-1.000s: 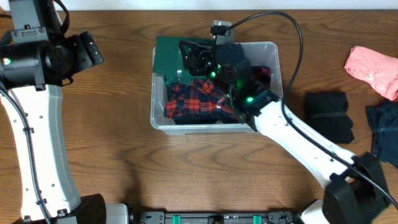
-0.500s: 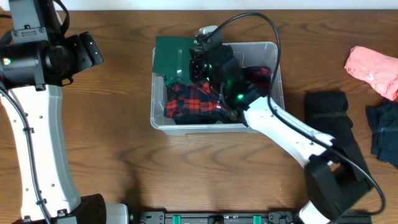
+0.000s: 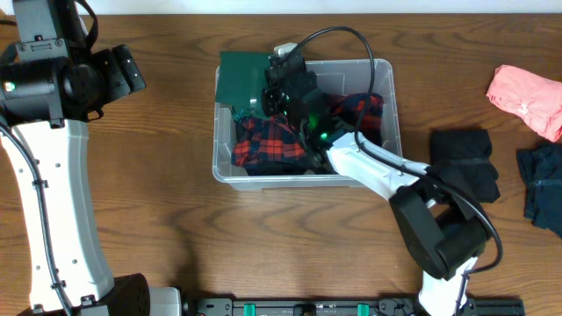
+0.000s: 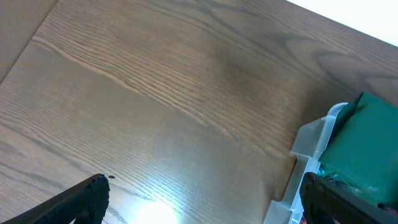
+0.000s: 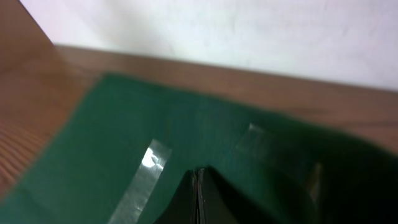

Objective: Pack container
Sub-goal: 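Carry the green shirt with the right gripper and place it in the bin, then move the right gripper to the pink shirt and grasp it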

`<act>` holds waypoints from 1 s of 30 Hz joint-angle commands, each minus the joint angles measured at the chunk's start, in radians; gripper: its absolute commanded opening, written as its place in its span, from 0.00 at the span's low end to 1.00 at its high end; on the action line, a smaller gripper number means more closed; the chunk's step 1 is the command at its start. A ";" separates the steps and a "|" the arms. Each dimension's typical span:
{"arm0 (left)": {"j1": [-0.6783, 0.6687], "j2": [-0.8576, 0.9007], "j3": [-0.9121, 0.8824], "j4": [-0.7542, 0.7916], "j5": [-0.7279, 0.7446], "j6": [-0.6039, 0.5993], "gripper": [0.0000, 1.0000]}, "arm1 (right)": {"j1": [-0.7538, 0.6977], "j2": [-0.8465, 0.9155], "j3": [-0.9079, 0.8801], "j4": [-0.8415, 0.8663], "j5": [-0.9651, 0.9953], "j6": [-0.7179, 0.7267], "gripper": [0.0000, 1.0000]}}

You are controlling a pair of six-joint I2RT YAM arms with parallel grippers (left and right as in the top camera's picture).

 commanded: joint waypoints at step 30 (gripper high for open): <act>0.002 0.006 -0.006 -0.001 -0.011 0.002 0.98 | -0.020 -0.078 0.075 -0.328 -0.028 -0.051 0.32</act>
